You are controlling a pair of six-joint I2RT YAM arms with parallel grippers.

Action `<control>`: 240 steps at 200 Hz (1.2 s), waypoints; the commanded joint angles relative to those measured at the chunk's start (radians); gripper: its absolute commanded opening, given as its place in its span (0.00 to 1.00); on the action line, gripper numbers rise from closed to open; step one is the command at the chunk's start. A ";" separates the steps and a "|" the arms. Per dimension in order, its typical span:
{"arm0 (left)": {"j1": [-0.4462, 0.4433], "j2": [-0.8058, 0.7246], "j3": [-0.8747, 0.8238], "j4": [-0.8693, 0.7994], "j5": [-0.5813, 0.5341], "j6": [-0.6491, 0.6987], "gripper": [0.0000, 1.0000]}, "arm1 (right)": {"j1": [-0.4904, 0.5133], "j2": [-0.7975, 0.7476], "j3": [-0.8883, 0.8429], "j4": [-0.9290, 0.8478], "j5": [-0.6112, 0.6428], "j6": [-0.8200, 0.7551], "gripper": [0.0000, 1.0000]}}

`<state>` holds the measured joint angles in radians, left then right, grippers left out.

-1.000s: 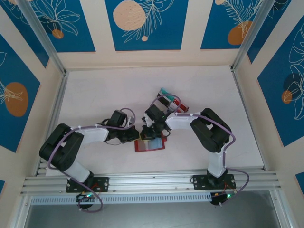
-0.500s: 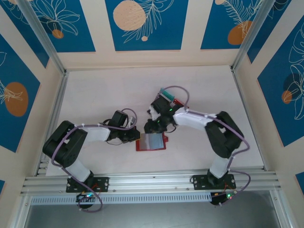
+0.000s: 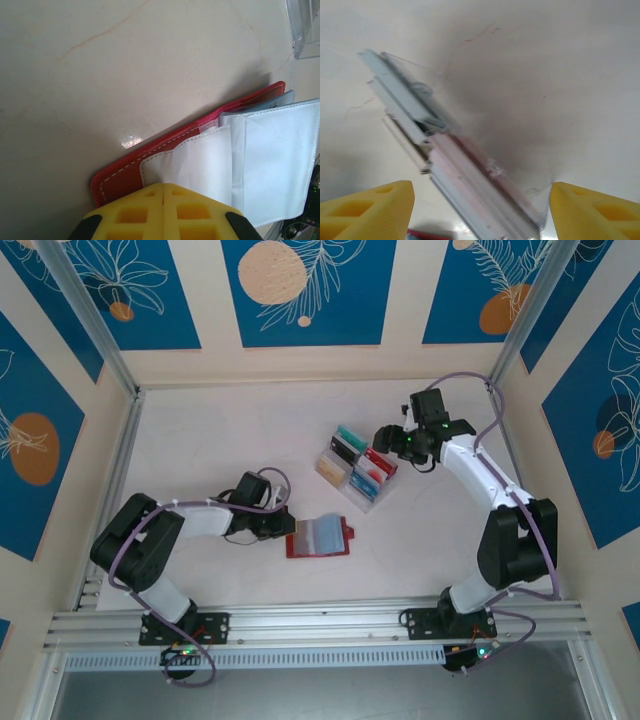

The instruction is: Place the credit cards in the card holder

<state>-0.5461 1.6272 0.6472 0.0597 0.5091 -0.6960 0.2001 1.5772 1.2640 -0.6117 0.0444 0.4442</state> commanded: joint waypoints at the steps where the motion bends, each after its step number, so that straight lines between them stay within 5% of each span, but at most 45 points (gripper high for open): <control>1: -0.005 0.041 -0.008 -0.070 -0.070 0.029 0.05 | -0.008 0.054 0.035 -0.045 -0.052 -0.043 0.74; 98: -0.005 0.048 -0.009 -0.060 -0.064 0.024 0.05 | 0.033 0.061 -0.054 0.001 -0.251 0.042 0.76; 154: -0.005 0.053 -0.009 -0.060 -0.068 0.024 0.04 | 0.127 0.053 -0.064 0.032 -0.260 0.123 0.76; 240: -0.006 0.050 -0.024 -0.049 -0.066 0.020 0.04 | 0.183 0.032 0.030 -0.086 -0.033 0.062 0.74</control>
<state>-0.5461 1.6310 0.6483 0.0605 0.5129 -0.6964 0.3714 1.6520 1.2404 -0.6415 -0.0502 0.5312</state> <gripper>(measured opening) 0.047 0.751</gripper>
